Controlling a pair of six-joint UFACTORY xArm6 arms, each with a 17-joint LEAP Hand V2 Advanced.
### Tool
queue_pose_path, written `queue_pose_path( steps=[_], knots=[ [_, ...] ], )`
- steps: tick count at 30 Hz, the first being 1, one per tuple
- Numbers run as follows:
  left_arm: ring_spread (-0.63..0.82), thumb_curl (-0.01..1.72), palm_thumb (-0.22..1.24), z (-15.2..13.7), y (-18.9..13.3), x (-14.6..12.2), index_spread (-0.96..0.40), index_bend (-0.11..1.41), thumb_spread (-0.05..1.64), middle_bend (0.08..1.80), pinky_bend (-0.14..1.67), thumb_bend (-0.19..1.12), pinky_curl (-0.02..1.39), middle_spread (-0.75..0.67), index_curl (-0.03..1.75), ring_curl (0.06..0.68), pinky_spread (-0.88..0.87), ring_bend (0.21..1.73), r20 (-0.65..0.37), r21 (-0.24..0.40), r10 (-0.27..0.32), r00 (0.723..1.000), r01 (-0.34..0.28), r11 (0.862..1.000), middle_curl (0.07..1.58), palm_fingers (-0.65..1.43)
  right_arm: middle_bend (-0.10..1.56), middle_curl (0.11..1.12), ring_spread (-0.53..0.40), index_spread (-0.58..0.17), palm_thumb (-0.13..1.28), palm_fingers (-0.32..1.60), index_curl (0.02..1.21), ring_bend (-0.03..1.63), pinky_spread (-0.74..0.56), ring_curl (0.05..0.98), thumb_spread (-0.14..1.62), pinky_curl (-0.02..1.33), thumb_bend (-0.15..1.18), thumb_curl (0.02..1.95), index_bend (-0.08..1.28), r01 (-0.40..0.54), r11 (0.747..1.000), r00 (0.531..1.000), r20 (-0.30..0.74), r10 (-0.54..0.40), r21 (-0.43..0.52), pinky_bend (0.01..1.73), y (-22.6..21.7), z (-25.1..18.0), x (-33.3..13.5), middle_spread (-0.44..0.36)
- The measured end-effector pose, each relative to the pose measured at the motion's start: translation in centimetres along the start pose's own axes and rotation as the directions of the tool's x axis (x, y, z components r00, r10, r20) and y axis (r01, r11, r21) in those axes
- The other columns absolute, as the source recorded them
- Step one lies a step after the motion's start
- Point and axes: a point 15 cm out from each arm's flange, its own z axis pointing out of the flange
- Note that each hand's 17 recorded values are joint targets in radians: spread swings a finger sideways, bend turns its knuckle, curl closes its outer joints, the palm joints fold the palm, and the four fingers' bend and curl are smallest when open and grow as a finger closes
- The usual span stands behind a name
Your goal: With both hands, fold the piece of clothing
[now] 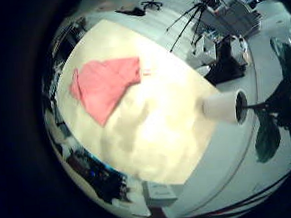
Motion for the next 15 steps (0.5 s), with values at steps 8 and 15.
queue_pose_path(
  steps=[8, 15],
  knots=[
    [0.5, 0.28, 0.51, 1.1, 1.4, 4.7, 0.15, 0.16, 1.2, 0.18, 0.37, -0.02, 0.32, 0.3, 0.29, 0.232, 0.45, 0.43, 0.024, -0.044, 0.046, 0.999, -0.045, 0.998, 0.28, -0.02, 0.43, 0.34, 0.159, -0.346, 0.88, 0.15, 0.41, 0.56, 0.39, 0.203, 1.32, 0.22, -0.01, 0.6, 0.32, -0.085, 0.993, 0.996, 0.029, 0.087, -0.086, 0.51, 6.2, 1.1, 0.9, 0.003],
    [0.5, 0.28, 0.51, 1.5, 2.4, 8.0, 0.15, 0.16, 1.2, 0.18, 0.37, -0.02, 0.32, 0.3, 0.29, 0.232, 0.45, 0.43, 0.038, -0.043, 0.076, 0.996, -0.075, 0.996, 0.28, -0.02, 0.35, 0.33, 0.181, -0.354, 0.81, 0.15, 0.4, 0.47, 0.39, 0.188, 1.33, 0.22, -0.02, 0.57, 0.28, -0.164, 0.978, 0.986, -0.02, 0.163, -0.132, 0.44, 11.7, 2.5, 1.7, 0.014]
  ],
)
